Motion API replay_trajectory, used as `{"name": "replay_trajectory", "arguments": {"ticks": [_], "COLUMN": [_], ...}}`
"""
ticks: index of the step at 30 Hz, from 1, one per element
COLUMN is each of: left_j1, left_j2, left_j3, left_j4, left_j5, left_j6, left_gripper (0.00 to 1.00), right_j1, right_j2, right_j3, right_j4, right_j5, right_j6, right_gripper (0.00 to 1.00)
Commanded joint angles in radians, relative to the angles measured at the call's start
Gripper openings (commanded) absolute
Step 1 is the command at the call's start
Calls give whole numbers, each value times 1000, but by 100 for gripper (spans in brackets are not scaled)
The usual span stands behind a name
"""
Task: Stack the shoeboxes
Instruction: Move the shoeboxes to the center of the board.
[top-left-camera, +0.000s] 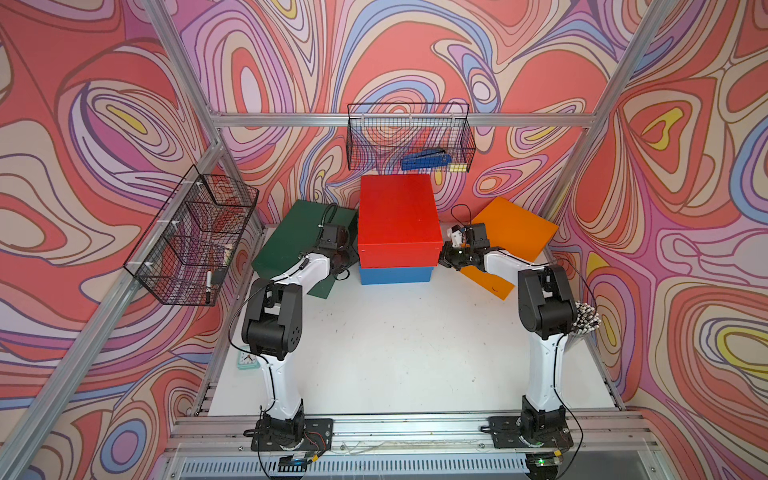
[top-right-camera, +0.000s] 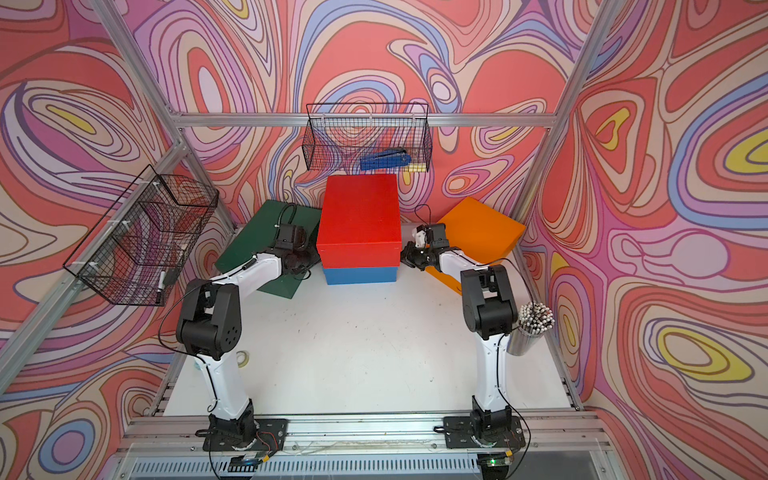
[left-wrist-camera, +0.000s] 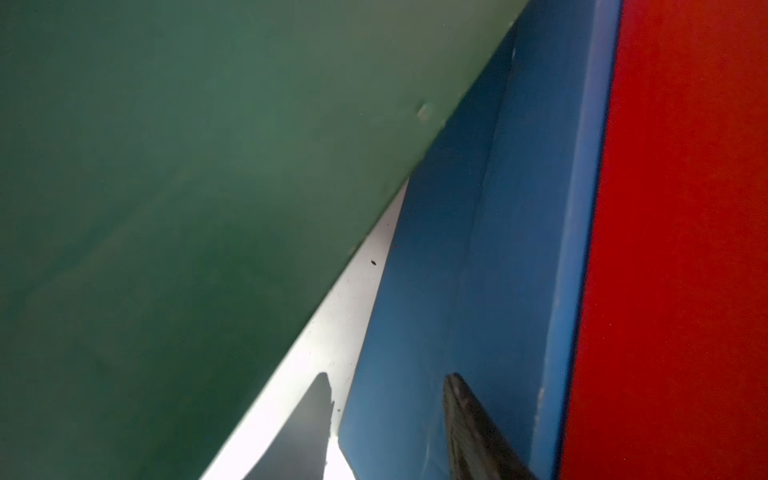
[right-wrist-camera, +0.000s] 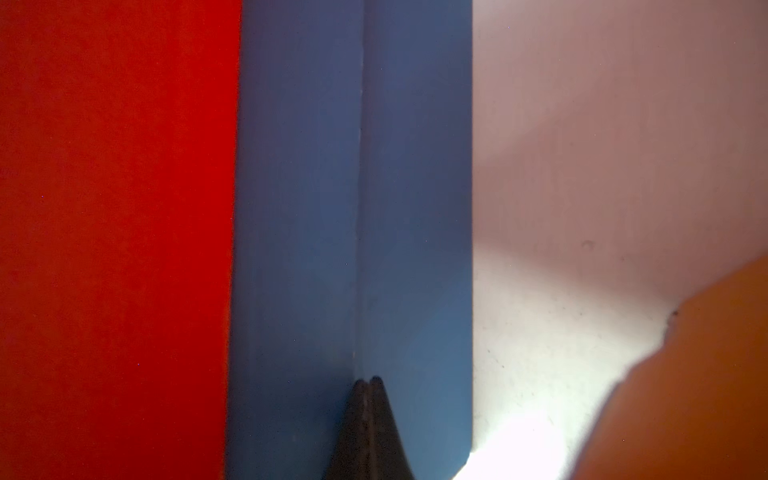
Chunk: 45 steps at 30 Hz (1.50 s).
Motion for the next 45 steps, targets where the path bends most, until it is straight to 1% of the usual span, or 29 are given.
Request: {"name": "replay_trajectory", "arguments": {"ticks": [1,7,13,23,25,32,36,39,45], "left_j1": [-49,-70,-86,-88,-88,-87,-79,-67,-44], "left_j2": [-13,-86,-176,-331,-356,-421,-452,-473,-529], "left_j3": [-58,-152,-281,-421,-436,-470,-470,-464,-420], "left_j4": [65,81,109,93,81,0,-52,-99,-206], "left_j5": [135,127,113,72,62,-5,-45,-82,-175], "left_j6": [-41,-51,-67,-62,-53,-12,3,-4,-9], "left_gripper": [44,43,43,43,43,43,47,53,56], "right_j1": [55,76,78,84,90,129,132,132,132], "right_j2": [-26,-120,-244,-383,-418,-459,-480,-497,-523], "right_j3": [-49,-171,-315,-440,-459,-504,-523,-518,-464], "right_j4": [161,158,170,101,89,67,38,-21,-188], "right_j5": [-164,-135,-94,-37,-27,9,41,94,254], "right_j6": [62,56,51,23,20,12,0,-26,-95], "right_gripper": [0,0,0,0,0,0,0,0,0]}}
